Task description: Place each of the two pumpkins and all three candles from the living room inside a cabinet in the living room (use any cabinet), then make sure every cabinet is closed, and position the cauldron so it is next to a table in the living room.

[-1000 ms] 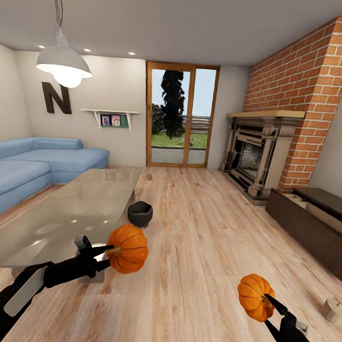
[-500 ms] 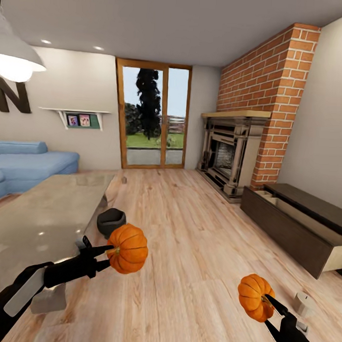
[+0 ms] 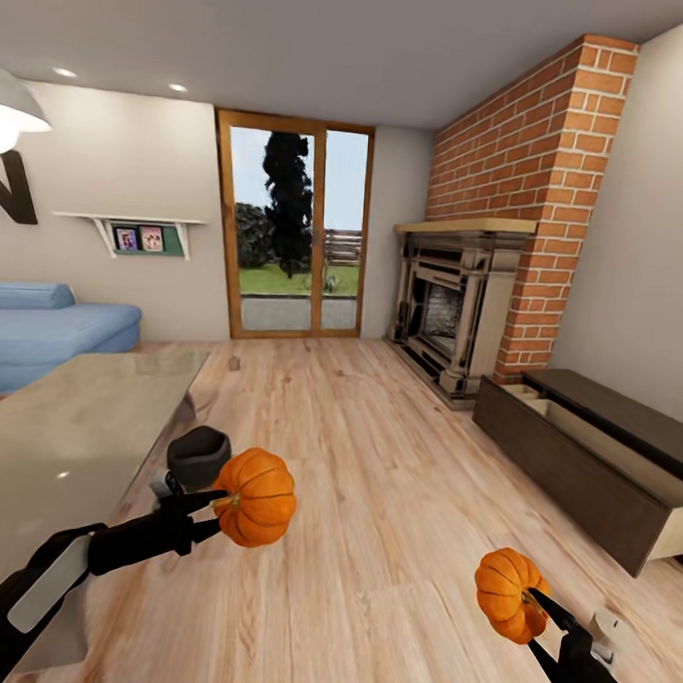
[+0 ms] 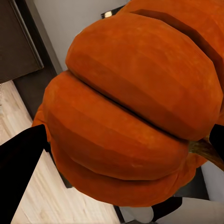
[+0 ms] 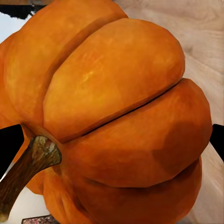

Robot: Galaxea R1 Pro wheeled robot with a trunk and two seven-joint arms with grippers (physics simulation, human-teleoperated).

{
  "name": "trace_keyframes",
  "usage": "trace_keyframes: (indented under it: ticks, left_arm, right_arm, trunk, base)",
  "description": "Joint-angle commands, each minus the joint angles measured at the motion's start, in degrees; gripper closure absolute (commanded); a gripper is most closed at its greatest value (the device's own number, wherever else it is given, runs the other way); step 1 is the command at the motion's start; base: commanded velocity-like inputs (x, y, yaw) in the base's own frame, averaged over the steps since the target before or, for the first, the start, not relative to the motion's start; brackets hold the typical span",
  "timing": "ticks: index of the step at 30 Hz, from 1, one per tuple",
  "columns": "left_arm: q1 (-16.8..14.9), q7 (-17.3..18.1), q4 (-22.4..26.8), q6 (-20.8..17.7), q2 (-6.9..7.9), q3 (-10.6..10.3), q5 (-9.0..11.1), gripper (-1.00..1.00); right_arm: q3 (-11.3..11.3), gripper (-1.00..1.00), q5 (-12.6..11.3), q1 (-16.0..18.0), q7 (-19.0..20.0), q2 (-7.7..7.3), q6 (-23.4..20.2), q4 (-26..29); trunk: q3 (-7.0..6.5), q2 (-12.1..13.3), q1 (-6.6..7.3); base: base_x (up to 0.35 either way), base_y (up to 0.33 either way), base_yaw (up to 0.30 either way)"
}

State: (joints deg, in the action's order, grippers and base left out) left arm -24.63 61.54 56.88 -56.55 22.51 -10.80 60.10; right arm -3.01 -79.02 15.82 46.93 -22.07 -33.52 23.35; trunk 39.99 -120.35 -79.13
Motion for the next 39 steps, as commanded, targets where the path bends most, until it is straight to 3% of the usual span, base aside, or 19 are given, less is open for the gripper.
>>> trace_keyframes:
  ticks: [1, 9, 39]
  left_arm:
    - [-0.06, 0.07, 0.00, -0.57, 0.06, -0.10, 0.81, 1.00]
    - [-0.06, 0.07, 0.04, -0.57, 0.05, -0.10, 0.81, 1.00]
    - [-0.06, 0.07, -0.37, -0.57, 0.05, -0.08, 0.81, 1.00]
  right_arm:
    - [-0.24, 1.00, -0.61, 0.06, 0.00, 0.01, -0.67, 0.03]
    - [-0.24, 1.00, -0.69, 0.06, 0.21, 0.09, -0.65, 0.03]
    - [-0.25, 1.00, -0.53, 0.06, 0.09, 0.36, -0.51, 0.03]
  trunk:
    - [0.13, -0.03, -0.02]
    - [0.68, -0.03, -0.02]
    - [0.71, -0.03, -0.02]
  base:
    - [0.323, -0.002, 0.000]
    - [0.324, 0.000, 0.000]
    - [0.325, -0.064, 0.000]
